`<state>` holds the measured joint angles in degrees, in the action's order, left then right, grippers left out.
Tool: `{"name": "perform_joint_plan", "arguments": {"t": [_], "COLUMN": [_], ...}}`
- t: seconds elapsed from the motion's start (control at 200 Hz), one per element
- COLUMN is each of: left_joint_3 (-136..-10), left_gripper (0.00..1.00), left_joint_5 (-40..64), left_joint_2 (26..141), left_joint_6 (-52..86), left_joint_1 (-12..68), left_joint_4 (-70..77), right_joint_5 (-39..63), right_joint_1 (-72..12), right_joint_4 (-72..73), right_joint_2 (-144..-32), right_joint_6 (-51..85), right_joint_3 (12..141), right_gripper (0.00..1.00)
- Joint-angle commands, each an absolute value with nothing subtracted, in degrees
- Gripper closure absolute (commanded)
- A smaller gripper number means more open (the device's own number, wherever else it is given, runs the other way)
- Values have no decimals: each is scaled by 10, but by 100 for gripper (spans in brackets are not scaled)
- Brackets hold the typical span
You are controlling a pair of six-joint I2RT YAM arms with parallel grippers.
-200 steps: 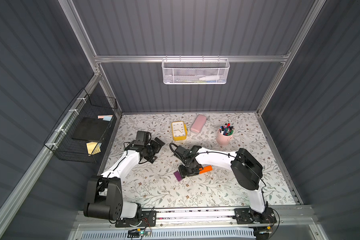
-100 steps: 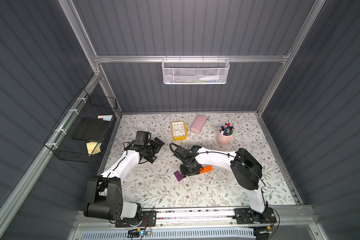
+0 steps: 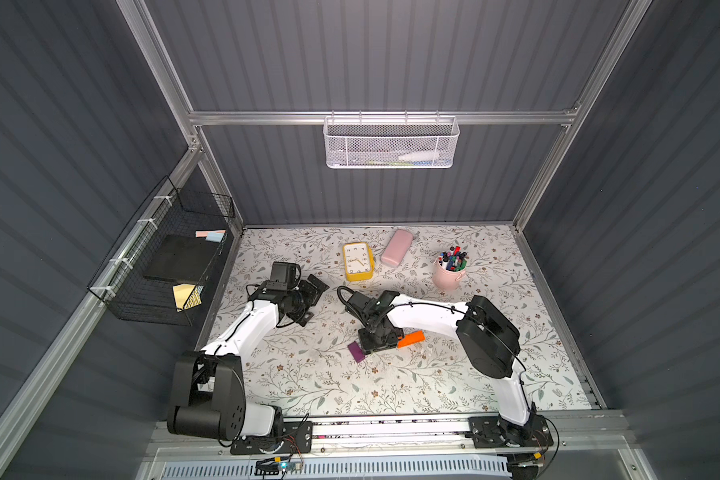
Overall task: Assemble the number 6 with building blocks
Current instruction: Pick up the building block from the center of the board.
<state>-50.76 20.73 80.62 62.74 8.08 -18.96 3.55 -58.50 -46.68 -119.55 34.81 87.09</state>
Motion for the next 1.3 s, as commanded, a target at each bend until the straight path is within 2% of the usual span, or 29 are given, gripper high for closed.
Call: {"name": "perform_joint_plan", "arguments": {"t": [0.0, 0.26, 0.67, 1.296], "left_joint_3": [-513, -512, -507, -505], "left_gripper": [1, 1, 0, 1], "left_joint_5": [213, 213, 214, 213], "left_joint_2": [797, 788, 782, 784], "left_joint_6": [616, 613, 612, 612], "left_joint_1": [77, 73, 71, 71], "left_joint_4": [-194, -202, -201, -195], "right_joint_5": [20, 9, 5, -75], "right_joint_1": [-584, -583, -583, -563], "right_joint_4": [-485, -493, -496, -536], "right_joint_2": [-1208, -1220, -1207, -1137], "right_joint_6": [338, 333, 341, 352], "right_joint_3": [890, 912, 901, 923], "right_gripper": [44, 49, 67, 67]}}
